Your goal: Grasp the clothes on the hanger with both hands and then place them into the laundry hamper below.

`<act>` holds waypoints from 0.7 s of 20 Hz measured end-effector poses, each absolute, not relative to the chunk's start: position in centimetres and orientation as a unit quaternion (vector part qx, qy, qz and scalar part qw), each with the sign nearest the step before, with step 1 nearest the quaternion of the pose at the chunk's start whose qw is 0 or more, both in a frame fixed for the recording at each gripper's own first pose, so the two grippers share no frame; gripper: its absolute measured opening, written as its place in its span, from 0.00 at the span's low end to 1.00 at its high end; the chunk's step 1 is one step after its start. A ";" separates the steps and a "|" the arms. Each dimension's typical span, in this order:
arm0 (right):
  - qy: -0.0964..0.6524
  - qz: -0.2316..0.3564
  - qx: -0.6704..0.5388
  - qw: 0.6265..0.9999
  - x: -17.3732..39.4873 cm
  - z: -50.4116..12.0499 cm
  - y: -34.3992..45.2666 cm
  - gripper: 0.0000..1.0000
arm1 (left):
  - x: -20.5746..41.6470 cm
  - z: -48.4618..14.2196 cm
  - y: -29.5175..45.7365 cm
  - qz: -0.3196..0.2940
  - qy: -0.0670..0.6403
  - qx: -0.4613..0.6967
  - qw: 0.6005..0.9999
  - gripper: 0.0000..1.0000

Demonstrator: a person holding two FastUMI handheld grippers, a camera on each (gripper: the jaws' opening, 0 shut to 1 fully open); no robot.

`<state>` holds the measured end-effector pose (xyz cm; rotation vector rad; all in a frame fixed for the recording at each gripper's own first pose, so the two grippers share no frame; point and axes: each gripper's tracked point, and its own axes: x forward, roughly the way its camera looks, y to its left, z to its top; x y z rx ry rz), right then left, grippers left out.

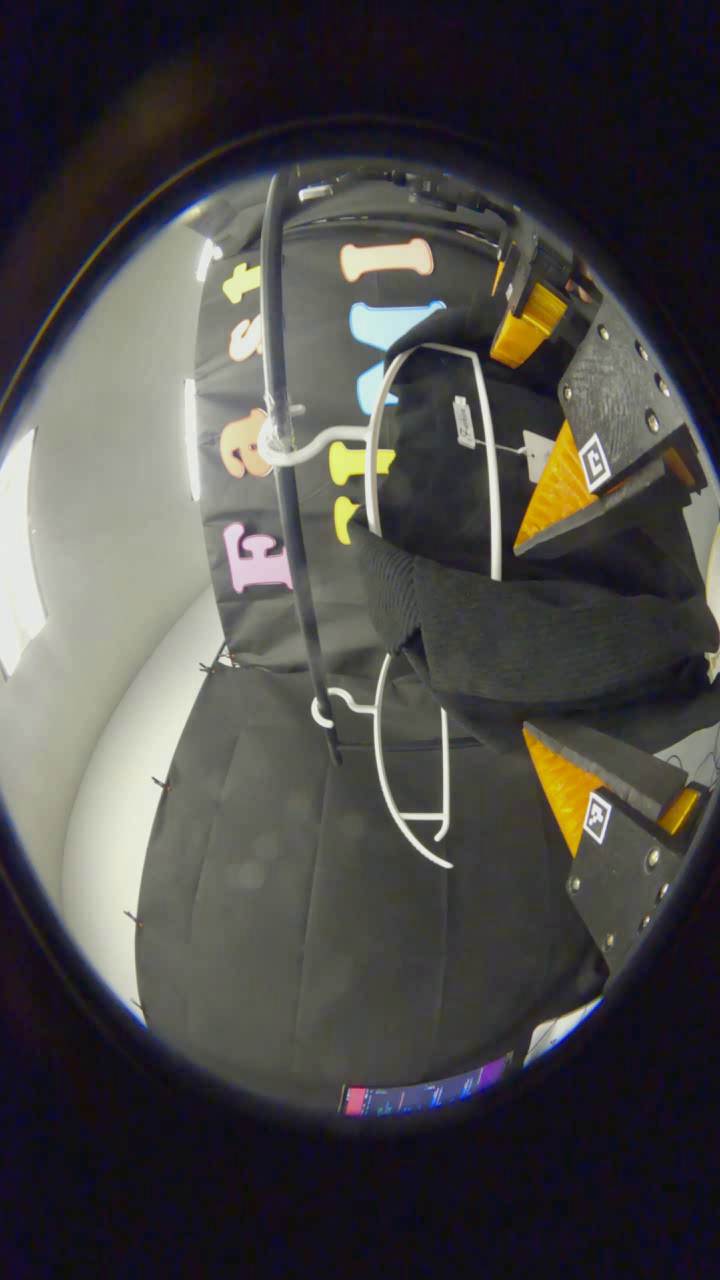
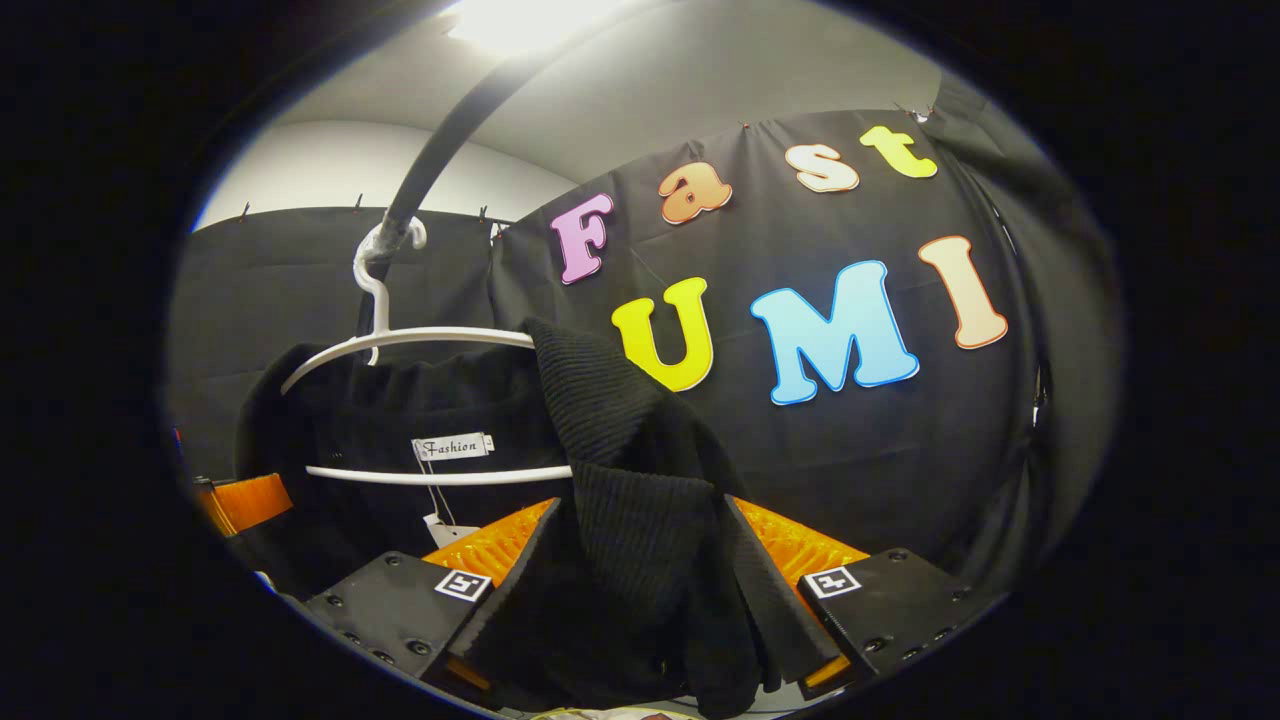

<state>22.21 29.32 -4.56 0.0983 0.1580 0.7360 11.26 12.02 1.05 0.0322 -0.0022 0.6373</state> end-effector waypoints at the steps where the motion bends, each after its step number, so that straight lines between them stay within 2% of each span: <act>1: 0.076 0.359 0.044 0.929 22.4 -4.8 29.5 0.98 | 11.6 0.6 12.4 0.316 0.003 0.011 0.949 0.92; 8: 0.080 0.364 0.042 0.927 24.0 -5.5 30.7 0.98 | 13.4 -1.2 13.9 0.325 0.019 -0.019 0.945 0.92; 9: 0.081 0.368 0.042 0.925 24.2 -5.6 30.8 0.87 | 13.4 -0.9 14.0 0.326 0.016 -0.018 0.945 0.92; 10: 0.081 0.372 0.041 0.924 24.2 -5.6 30.9 0.86 | 13.5 -0.9 14.2 0.326 0.016 -0.017 0.945 0.84; 13: 0.066 0.375 0.034 0.924 24.4 -5.3 30.7 0.61 | 14.1 -1.0 13.5 0.307 0.023 -0.010 0.951 0.84; 14: 0.064 0.375 0.032 0.924 24.5 -5.3 30.7 0.53 | 14.1 -1.0 13.6 0.308 0.021 -0.007 0.951 0.72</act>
